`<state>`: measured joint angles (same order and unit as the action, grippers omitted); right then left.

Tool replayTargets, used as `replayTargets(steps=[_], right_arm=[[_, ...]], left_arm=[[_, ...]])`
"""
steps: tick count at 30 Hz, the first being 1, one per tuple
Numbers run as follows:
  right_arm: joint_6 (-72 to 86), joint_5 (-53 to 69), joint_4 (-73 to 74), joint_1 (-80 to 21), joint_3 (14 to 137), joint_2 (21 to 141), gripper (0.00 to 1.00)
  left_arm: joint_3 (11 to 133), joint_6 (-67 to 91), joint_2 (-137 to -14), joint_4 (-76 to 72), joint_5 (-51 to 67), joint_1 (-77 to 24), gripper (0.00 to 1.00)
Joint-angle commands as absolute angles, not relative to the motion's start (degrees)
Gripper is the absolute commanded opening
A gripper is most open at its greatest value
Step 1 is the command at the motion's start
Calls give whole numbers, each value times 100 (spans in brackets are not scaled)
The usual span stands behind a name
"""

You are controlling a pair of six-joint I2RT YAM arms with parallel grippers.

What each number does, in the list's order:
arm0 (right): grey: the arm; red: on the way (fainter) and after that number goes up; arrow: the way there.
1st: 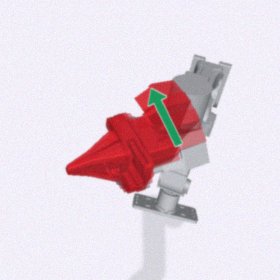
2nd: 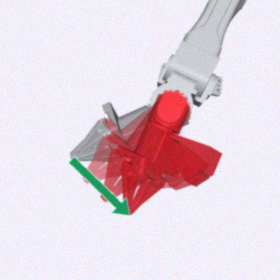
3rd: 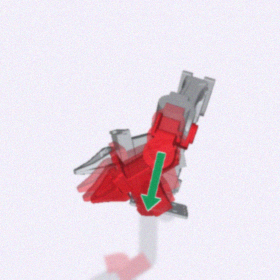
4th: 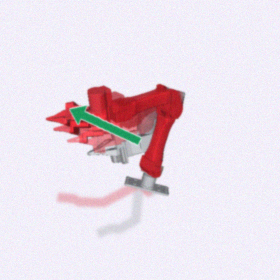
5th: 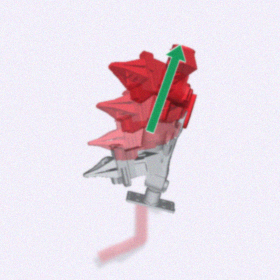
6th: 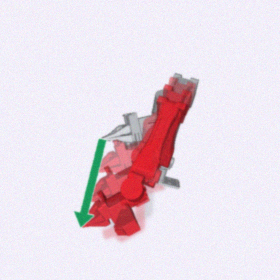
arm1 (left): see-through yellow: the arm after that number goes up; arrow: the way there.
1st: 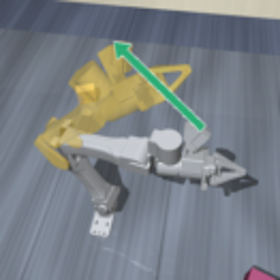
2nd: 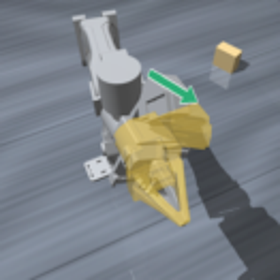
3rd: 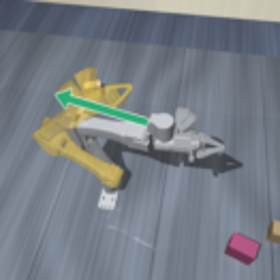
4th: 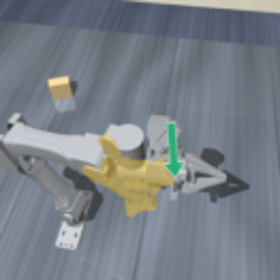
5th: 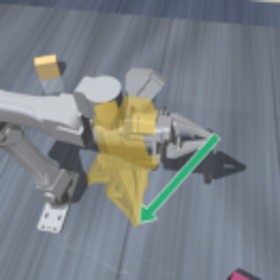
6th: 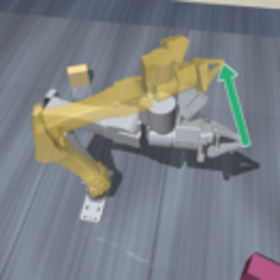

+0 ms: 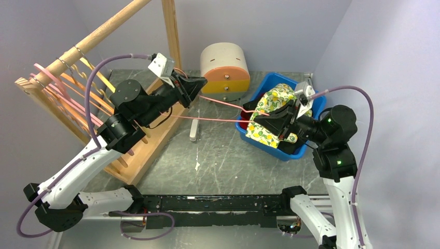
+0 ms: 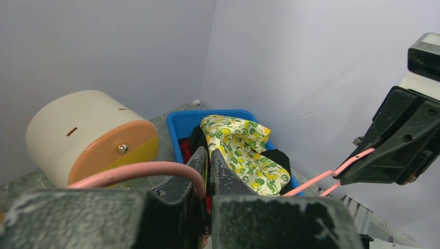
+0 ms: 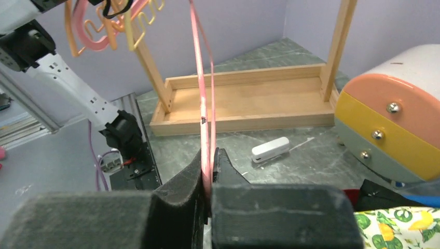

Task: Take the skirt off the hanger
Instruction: Place the hanger at the clothesline.

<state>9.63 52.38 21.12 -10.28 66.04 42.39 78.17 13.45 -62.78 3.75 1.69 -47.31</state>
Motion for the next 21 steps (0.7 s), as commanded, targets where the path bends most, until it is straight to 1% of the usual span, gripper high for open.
replayTargets(steps=[1, 3, 6, 10, 12, 13, 14, 18, 21], right_arm=[[1135, 5546, 1716, -1056, 6638, 4244, 0], [1243, 5453, 1568, -1060, 6628, 4216, 0], [1295, 5329, 1542, -1055, 6662, 4240, 0], [1202, 5059, 1694, -1059, 6771, 4312, 0], [1173, 4952, 1705, -1056, 6783, 4321, 0], [1151, 4889, 1717, -1055, 6786, 4327, 0], [1110, 4809, 1736, -1058, 6778, 4339, 0], [986, 4491, 1870, -1059, 6749, 4487, 0], [1085, 4419, 1701, -1059, 6660, 4636, 0]], left_arm=[[7800, 1207, -6136, 168, 546, -4747, 7], [7761, 1183, -6082, 182, 538, -4751, 11], [7718, 1117, -6021, 205, 560, -4748, 28], [7727, 1041, -5946, 297, 572, -4746, 60], [7706, 1053, -5888, 328, 523, -4746, 73], [7694, 1086, -5847, 340, 448, -4749, 88], [7688, 1104, -5812, 361, 386, -4746, 99], [7732, 1140, -5693, 492, 342, -4746, 99], [7760, 1174, -5572, 503, 472, -4746, 99]])
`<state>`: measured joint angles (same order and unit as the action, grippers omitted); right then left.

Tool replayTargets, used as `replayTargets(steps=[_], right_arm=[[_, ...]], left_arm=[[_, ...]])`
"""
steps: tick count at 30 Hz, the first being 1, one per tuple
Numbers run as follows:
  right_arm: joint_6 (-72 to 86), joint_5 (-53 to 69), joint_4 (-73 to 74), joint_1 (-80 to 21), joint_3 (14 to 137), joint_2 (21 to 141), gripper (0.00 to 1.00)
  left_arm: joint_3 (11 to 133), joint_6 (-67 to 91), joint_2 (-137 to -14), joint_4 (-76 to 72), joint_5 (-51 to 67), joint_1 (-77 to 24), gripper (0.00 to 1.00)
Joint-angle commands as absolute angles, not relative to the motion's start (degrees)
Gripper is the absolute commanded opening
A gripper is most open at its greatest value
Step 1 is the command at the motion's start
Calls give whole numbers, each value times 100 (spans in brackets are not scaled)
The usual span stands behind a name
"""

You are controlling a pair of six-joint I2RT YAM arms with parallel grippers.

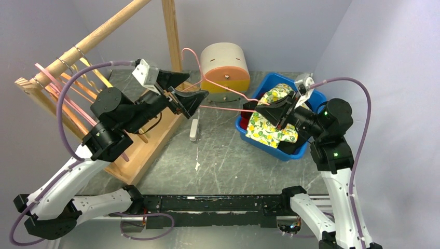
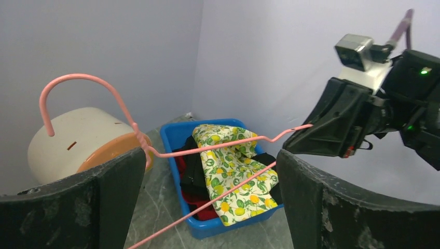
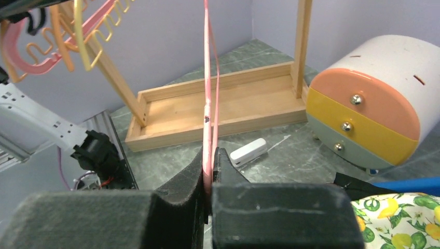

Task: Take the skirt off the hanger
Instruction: Place the hanger at the clothesline.

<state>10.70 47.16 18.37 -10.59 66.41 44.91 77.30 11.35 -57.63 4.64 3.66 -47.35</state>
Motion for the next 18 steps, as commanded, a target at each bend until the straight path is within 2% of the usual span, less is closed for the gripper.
replayTargets(steps=[1, 9, 18], right_arm=[[1161, 4413, 1585, -1061, 6623, 4684, 0], [2055, 4361, 145, -1243, 6461, 5372, 0], [1885, 3313, -415, -2454, 7591, 6605, 0]], left_arm=[[7764, 1196, -5532, 494, 503, -4750, 99], [7688, 1311, -5065, 402, 668, -4746, 99], [7821, 1577, -4559, -23, 1155, -4746, 99]])
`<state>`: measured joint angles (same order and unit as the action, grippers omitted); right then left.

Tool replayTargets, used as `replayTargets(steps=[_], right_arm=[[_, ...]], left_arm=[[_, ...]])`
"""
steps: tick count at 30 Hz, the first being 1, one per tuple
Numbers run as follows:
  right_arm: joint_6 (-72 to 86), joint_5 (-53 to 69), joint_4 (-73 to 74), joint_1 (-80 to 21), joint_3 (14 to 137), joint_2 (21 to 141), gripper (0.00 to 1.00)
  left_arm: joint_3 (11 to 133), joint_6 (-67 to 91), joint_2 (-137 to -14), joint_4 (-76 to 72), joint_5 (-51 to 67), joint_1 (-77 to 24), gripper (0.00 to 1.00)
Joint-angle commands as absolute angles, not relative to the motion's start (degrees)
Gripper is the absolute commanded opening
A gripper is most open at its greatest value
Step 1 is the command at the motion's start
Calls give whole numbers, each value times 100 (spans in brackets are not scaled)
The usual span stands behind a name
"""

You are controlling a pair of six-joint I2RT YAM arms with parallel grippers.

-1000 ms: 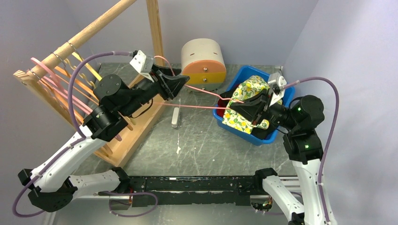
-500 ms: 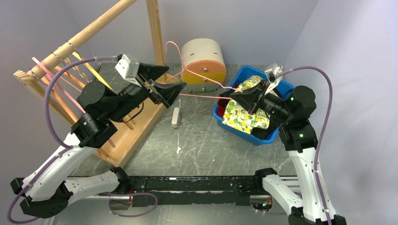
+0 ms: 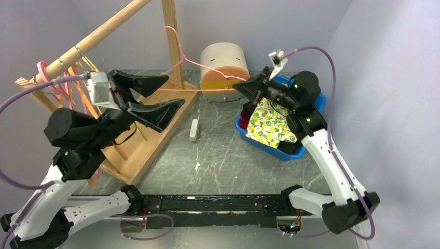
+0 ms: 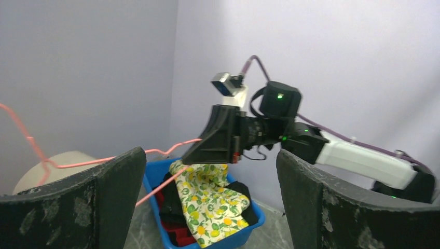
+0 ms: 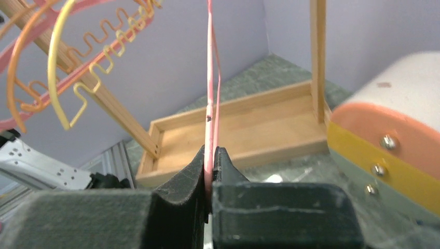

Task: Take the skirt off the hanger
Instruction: Place the hanger at the clothesline.

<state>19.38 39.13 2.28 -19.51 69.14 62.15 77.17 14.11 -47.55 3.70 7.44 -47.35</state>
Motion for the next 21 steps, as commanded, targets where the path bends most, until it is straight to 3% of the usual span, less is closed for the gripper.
replayTargets(steps=[1, 14, 21], right_arm=[[1847, 3162, -453, -2593, 7733, 6795, 0], [995, 1482, -430, -4420, 9567, 8247, 0], [619, 872, -179, -4965, 9883, 8773, 0]], left_arm=[[7834, 1600, -4527, -63, 1191, -4751, 99], [7906, 1619, -4351, -302, 1477, -4746, 99], [7981, 1661, -4598, -236, 1664, -4749, 99]])
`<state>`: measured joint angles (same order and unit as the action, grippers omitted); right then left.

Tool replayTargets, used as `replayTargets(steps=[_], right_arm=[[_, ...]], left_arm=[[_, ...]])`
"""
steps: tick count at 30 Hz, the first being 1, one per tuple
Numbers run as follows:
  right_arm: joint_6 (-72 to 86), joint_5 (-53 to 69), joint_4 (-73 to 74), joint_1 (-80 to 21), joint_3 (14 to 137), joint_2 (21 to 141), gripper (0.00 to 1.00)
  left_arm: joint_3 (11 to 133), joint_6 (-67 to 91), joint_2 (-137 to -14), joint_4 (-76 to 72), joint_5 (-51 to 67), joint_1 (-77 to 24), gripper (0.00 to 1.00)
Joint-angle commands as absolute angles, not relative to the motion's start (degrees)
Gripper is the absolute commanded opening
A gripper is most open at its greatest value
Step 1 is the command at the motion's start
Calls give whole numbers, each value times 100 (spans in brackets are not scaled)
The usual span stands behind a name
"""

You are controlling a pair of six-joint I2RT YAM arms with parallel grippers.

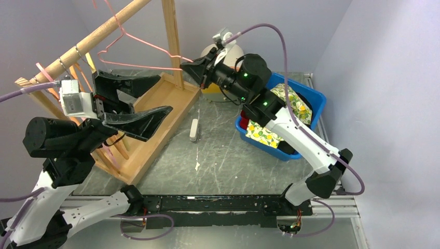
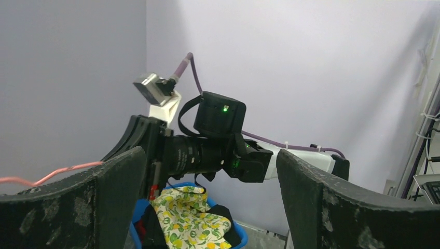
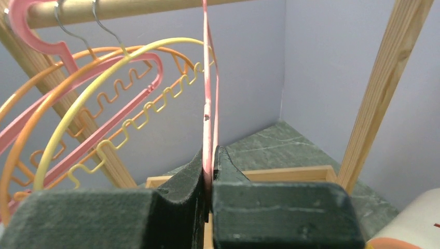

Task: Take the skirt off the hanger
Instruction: Place the hanger at the clothesline.

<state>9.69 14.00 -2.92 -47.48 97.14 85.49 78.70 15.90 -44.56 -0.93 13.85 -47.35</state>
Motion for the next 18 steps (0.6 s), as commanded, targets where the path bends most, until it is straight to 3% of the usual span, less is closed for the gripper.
replayTargets(steps=[1, 11, 18], right_arm=[[582, 824, -85, -5051, 9840, 8813, 0], [1001, 654, -484, -5602, 8318, 8329, 0], [901, 769, -335, -5883, 8339, 8352, 0]], left_arm=[[7987, 1675, -4616, -237, 1681, -4746, 99], [7899, 1585, -4681, -282, 1579, -4751, 99], [7931, 1619, -4860, -299, 1611, -4748, 99]])
